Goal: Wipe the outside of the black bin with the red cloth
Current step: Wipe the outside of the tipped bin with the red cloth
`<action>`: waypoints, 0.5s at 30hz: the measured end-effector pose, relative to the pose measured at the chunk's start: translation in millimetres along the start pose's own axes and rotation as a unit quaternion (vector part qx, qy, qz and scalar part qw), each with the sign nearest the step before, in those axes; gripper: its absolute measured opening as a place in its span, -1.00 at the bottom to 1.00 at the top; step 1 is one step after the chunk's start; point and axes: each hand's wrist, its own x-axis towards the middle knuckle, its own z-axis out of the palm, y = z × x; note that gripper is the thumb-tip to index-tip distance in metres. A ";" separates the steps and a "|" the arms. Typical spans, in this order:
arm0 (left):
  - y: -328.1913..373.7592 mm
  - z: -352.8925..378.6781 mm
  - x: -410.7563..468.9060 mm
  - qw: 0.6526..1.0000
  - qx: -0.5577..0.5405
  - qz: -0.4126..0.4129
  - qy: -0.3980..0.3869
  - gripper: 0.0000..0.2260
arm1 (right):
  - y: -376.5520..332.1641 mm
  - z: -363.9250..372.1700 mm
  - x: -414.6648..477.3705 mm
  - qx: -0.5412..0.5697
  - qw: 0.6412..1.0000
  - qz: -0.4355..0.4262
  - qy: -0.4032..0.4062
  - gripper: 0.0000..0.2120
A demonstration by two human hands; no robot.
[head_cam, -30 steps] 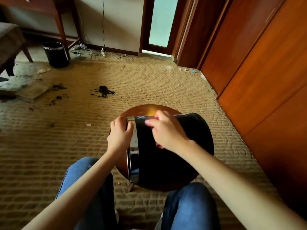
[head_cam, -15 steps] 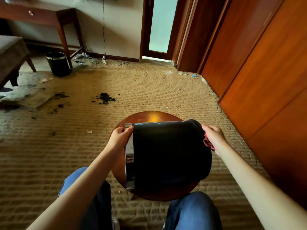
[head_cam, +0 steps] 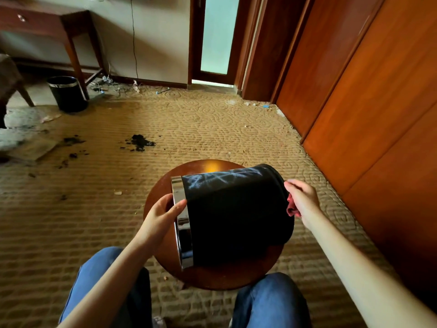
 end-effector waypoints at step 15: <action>-3.9 -16.9 -5.6 0.996 0.047 -0.045 -0.065 -0.77 | 8.6 13.6 -12.2 -0.311 0.908 -0.268 0.087 -0.71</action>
